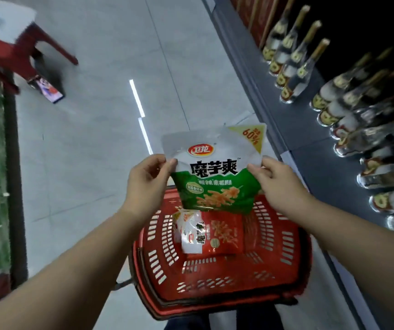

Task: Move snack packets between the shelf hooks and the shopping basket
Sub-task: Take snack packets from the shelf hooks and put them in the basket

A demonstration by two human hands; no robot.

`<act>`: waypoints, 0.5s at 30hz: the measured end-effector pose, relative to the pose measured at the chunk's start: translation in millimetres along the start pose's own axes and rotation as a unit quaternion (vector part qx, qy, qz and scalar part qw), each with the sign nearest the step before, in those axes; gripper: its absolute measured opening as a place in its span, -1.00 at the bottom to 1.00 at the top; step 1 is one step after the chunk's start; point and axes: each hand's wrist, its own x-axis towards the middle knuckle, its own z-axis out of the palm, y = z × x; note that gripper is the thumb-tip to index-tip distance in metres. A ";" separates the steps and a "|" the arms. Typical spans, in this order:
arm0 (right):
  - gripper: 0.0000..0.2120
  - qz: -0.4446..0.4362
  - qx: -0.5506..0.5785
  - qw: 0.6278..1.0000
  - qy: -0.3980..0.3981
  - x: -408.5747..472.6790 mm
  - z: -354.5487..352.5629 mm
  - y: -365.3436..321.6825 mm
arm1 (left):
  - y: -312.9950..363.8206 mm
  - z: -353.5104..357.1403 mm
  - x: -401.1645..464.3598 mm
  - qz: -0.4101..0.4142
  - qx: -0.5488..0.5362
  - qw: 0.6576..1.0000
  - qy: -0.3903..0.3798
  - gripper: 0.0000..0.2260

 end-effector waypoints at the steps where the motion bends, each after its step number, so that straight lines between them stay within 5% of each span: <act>1: -0.46 -0.007 0.013 1.000 0.015 -7.3 -10.2 -17.7 | 23.0 -7.0 3.3 0.029 0.000 1.000 -0.006 -0.83; 3: -0.18 -0.020 0.034 0.998 0.046 -18.4 -32.2 -48.5 | 71.4 -19.4 7.4 0.076 -0.008 0.997 -0.019 -0.84; 6: -0.16 -0.055 0.057 0.990 0.119 -44.8 -68.9 -116.0 | 148.8 -38.4 8.0 0.142 -0.008 0.989 -0.038 -0.82; 8: -0.26 -0.084 0.062 0.982 0.157 -66.7 -94.0 -168.4 | 202.4 -53.4 5.6 0.184 -0.012 0.982 -0.040 -0.80; 11: -0.70 -0.134 0.041 0.967 0.212 -101.7 -132.7 -245.7 | 284.5 -77.2 -5.6 0.244 -0.026 0.969 -0.035 -0.81; 15: -0.78 -0.197 0.015 0.942 0.270 -153.5 -184.5 -335.9 | 392.6 -105.6 -31.1 0.311 -0.057 0.948 -0.046 -0.87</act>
